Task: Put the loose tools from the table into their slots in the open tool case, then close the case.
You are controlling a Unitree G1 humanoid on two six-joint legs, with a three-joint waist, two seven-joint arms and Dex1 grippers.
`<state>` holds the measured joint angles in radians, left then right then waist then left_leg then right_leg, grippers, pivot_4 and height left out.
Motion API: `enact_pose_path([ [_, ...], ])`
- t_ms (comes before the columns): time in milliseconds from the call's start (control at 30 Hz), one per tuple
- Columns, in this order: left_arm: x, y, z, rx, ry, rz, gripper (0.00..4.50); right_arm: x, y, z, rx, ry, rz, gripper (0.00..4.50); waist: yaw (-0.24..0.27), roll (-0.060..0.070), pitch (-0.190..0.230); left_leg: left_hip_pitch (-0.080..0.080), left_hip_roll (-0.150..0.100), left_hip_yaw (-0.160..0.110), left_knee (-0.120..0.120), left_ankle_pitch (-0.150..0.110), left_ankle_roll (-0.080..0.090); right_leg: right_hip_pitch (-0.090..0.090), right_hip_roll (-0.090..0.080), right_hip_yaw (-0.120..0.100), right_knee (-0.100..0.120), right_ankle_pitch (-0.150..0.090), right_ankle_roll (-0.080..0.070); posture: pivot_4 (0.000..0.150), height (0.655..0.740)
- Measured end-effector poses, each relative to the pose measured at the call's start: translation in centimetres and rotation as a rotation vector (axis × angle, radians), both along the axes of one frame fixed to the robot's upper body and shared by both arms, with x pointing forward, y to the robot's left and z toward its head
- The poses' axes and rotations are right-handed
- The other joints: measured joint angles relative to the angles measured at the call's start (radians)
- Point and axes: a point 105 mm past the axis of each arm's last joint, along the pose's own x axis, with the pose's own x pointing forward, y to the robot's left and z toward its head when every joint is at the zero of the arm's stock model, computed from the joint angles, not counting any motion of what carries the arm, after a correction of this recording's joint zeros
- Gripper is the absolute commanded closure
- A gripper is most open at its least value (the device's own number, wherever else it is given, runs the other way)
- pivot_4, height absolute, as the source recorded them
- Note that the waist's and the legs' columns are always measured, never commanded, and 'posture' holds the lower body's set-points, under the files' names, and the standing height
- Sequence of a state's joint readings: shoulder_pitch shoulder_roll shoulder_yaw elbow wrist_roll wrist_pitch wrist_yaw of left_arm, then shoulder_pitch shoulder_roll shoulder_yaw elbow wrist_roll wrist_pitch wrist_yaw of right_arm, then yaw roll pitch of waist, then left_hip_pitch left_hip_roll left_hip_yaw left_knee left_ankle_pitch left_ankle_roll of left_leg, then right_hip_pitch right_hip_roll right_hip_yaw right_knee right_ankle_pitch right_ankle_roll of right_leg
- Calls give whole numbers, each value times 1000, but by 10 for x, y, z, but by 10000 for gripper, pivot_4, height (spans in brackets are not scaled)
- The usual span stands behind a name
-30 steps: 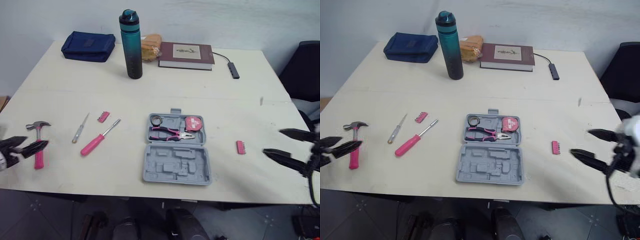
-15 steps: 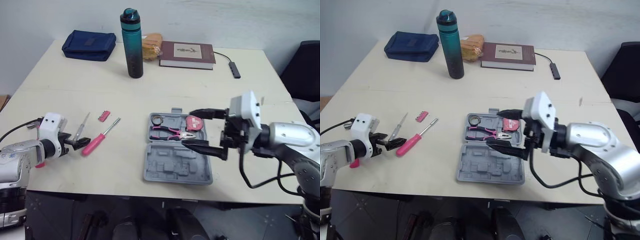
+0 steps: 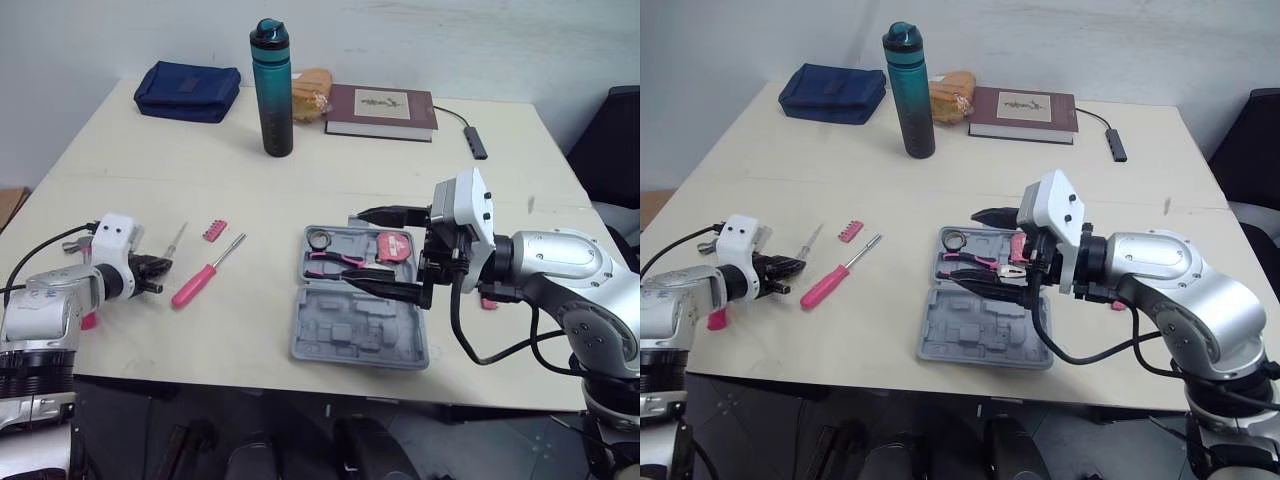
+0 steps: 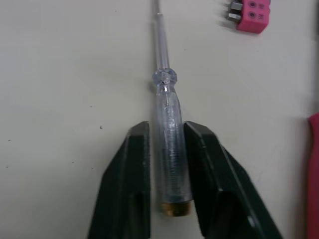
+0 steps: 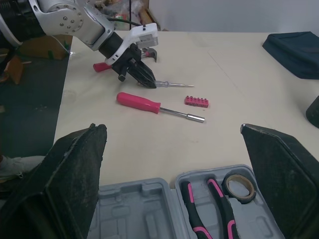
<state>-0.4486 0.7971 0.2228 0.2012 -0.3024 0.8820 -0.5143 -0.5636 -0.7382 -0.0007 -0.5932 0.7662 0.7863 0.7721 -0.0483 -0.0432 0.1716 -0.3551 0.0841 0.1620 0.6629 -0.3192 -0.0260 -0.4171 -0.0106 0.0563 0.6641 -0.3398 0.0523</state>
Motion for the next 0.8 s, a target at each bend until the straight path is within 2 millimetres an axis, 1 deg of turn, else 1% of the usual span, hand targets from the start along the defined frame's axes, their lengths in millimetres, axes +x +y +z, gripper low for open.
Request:
enact_pose_path([
  [133,0,1,1,-18,-4,-5,44865,0,0,0,-1,-1,-1,0,-1,0,0,0,0,0,0,0,0,0,0,0,0,0,0,1500,7377],
  [200,0,-5,4,-47,-13,-50,44865,2,-2,0,-8,-4,-11,0,-2,0,0,-1,0,0,0,0,0,-1,0,0,0,0,0,1500,7377],
  [300,-3,-18,19,-67,-40,-146,44865,2,-3,-2,-10,0,-19,0,-4,0,0,-3,0,0,0,0,0,-2,0,0,-1,0,0,1500,7377],
  [367,-7,-30,37,-46,-77,-240,44865,3,-7,-7,-25,17,-36,0,-5,0,0,-5,0,0,0,0,0,-3,0,0,-1,0,0,1500,7377],
  [433,-11,-50,55,-26,-107,-373,44865,3,-13,-13,-40,37,-59,0,-5,0,0,-6,0,0,0,0,0,-5,0,0,-1,0,0,1500,7377],
  [533,-21,-90,73,-11,-115,-612,44865,-2,-24,-19,-64,61,-94,0,-1,0,0,-12,0,0,2,0,0,-10,0,0,0,1,1,1500,7377],
  [600,-27,-121,76,25,-86,-788,44865,-10,-39,-30,-103,96,-140,0,10,0,0,-14,0,-1,2,0,0,-11,1,0,-1,1,1,1500,7377],
  [633,-30,-128,76,38,-76,-837,44865,-11,-42,-34,-116,116,-149,0,11,0,0,-13,0,-1,2,0,0,-11,1,0,-1,1,1,1500,7377],
  [700,-32,-150,72,79,-36,-965,44865,-19,-50,-42,-126,149,-179,0,11,0,0,-13,-1,0,3,0,0,-11,2,2,-1,1,2,1500,7377],
  [767,-33,-177,71,146,-7,-1099,44865,-27,-59,-51,-140,181,-224,0,13,0,0,-14,-1,0,3,1,1,-11,2,2,0,2,3,1500,7377],
  [800,-33,-180,72,155,-6,-1116,44865,-28,-60,-52,-142,184,-231,0,13,0,0,-13,-2,0,3,1,1,-11,2,2,0,2,3,1500,7377],
])
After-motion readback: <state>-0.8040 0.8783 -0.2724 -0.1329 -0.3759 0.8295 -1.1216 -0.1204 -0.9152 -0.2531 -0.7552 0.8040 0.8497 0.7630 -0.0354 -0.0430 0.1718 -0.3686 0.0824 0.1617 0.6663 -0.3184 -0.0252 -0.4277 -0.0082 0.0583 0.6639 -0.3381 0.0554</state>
